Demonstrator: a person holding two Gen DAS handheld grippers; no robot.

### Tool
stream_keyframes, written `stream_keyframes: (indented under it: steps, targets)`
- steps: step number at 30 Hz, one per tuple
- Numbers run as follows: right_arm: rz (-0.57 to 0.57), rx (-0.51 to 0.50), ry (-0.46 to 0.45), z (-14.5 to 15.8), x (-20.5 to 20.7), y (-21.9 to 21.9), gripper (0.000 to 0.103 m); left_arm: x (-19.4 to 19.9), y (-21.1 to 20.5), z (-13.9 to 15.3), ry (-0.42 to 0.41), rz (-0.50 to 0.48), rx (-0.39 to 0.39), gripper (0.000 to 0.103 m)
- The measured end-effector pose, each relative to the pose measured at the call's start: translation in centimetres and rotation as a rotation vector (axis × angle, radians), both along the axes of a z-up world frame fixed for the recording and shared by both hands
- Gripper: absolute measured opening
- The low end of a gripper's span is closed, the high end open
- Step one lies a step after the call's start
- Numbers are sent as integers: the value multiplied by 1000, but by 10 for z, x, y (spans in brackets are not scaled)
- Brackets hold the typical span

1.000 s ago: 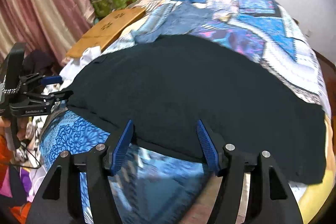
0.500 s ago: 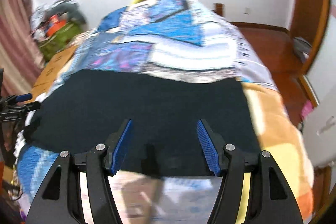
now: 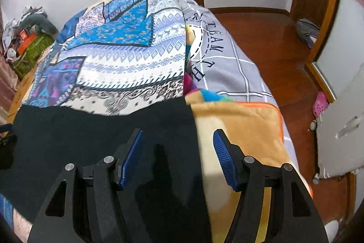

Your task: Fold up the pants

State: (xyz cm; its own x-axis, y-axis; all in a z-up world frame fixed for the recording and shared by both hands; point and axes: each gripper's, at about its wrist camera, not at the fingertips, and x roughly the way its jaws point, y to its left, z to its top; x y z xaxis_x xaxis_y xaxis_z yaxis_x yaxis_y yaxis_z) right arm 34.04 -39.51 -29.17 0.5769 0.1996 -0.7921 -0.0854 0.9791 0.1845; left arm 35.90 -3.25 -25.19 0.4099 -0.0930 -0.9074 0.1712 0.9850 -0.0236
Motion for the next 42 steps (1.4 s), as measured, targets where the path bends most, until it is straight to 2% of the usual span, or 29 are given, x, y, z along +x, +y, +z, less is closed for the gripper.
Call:
stream_keyframes:
  steps: [5,7,8,11,16,19,23,25,27,28,34,38,42]
  targets:
    - [22,-29,68,-23,25,1,47,1,2,-3,-4,3,-20,103]
    - [27,-16,50,-21,25,1,38,1,2,-3,-10,2,-14,103]
    - [38,-8,45,-18,24,2,26,1,1,-3,-12,3,-13,103]
    - [51,-67,16,-10,19,11,15,0,1,-4,-21,6,-13,103]
    - [54,-164,-74,11,14,20,10,-3,0,-4,-33,12,-6,103]
    - [53,-188,-61,11,22,27,11,-4,0,-3,-27,23,0,103]
    - [49,-245,22,4,29,36,23,-12,-1,-1,-19,24,9,103]
    - [49,-228,10,11,18,34,29,-20,-2,1,-28,15,21,103]
    - [37,-201,-16,21,3,31,48,-29,-4,3,-34,7,35,103]
    - [32,-187,-31,26,-3,31,50,-32,-5,4,-37,4,40,103]
    - [37,-57,-70,52,-54,30,62,-60,-7,11,-61,-20,76,103]
    - [-5,47,-77,54,-89,28,82,-80,-6,13,-69,-24,84,103]
    - [-49,185,-29,37,-117,26,82,-94,2,15,-61,-3,45,103]
